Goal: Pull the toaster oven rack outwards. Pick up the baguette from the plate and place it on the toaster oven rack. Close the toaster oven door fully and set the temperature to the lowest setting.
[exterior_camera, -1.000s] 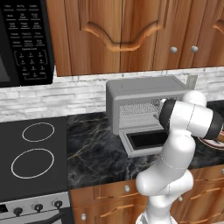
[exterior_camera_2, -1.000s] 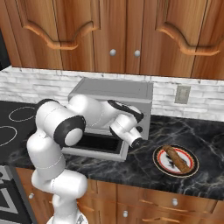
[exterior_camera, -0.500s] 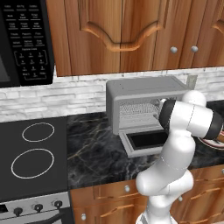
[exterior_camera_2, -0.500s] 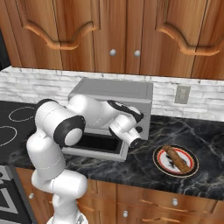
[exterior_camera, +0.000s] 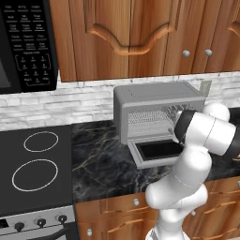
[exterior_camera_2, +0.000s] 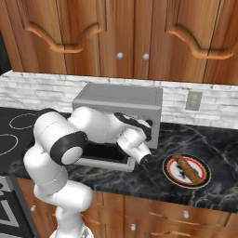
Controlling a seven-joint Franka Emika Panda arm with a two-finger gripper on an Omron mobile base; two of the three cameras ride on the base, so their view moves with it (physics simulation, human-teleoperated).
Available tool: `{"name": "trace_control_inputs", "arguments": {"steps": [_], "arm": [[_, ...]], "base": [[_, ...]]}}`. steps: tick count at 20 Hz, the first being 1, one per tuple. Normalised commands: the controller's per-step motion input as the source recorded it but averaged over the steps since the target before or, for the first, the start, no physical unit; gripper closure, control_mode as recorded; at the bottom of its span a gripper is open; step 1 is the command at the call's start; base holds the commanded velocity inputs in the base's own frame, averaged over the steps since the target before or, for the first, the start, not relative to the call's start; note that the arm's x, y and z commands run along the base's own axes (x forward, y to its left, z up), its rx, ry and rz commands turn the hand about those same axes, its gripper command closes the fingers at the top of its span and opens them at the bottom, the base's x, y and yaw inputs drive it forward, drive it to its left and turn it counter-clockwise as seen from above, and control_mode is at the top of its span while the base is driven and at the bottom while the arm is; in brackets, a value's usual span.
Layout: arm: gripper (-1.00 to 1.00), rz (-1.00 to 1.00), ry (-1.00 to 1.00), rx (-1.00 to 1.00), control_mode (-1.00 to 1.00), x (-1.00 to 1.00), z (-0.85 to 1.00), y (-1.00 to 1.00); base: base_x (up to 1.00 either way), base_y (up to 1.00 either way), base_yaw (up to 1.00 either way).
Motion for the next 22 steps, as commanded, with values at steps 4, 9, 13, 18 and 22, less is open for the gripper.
{"name": "trace_control_inputs", "arguments": {"steps": [4, 9, 13, 18, 22], "arm": [[-1.0, 0.0, 0.07, 0.08, -1.0, -0.19, -0.32, 0.0], [-1.0, -0.02, 0.0, 0.05, -1.0, 0.49, -0.19, 0.02], [-1.0, -0.03, 0.0, 0.02, -1.0, 0.72, -0.29, 0.05], [-1.0, -0.01, 0.0, 0.01, -1.0, 0.75, -0.52, 0.0], [-1.0, 0.0, -0.04, 0.0, -1.0, 0.6, -0.72, 0.03]], "base": [[0.0, 0.0, 0.0], [0.0, 0.0, 0.0], [0.0, 0.0, 0.0], [0.0, 0.0, 0.0], [0.0, 0.0, 0.0]]}}
